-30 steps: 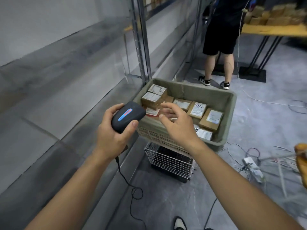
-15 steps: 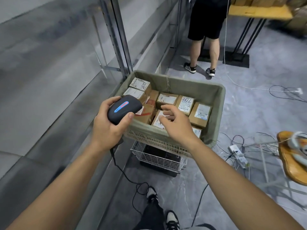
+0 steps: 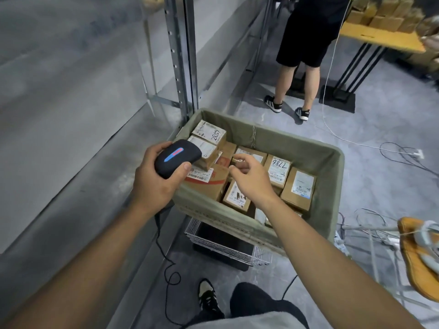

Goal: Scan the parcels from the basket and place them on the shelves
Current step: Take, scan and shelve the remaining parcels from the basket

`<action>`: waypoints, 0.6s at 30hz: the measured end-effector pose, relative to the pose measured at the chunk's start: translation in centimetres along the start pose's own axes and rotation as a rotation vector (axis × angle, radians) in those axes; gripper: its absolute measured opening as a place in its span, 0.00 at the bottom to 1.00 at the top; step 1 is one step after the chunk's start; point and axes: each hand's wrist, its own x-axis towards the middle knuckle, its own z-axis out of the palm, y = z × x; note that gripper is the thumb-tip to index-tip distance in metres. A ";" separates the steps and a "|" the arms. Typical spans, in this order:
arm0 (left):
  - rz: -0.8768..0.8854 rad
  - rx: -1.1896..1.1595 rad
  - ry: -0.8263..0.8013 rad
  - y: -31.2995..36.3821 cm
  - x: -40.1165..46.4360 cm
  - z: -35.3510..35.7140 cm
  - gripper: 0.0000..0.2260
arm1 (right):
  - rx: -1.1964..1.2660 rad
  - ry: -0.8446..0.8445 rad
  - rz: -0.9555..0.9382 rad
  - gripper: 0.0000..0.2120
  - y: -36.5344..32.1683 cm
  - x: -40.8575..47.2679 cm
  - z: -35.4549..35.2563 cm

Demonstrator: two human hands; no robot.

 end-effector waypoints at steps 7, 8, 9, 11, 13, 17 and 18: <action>-0.045 -0.019 -0.005 -1.6 4.9 1.5 0.26 | -0.016 0.005 0.016 0.18 0.1 6.5 1.2; -0.050 -0.015 -0.009 -1.9 5.8 1.8 0.26 | -0.019 0.000 0.015 0.18 0.2 7.7 1.4; -0.059 -0.009 -0.014 -2.4 6.7 2.2 0.26 | -0.020 -0.011 0.012 0.19 0.5 8.9 1.5; -0.067 0.008 -0.025 -3.3 8.5 3.0 0.28 | -0.028 -0.036 -0.002 0.20 1.1 11.9 1.8; -0.078 0.014 -0.032 -4.1 10.0 3.9 0.28 | -0.054 -0.054 -0.009 0.21 1.6 14.9 2.1; -0.132 0.040 -0.065 -5.3 12.8 5.7 0.26 | -0.137 -0.089 -0.049 0.22 2.5 20.7 3.0; -0.140 0.039 -0.070 -5.6 13.4 6.1 0.26 | -0.176 -0.107 -0.062 0.23 2.8 22.1 3.4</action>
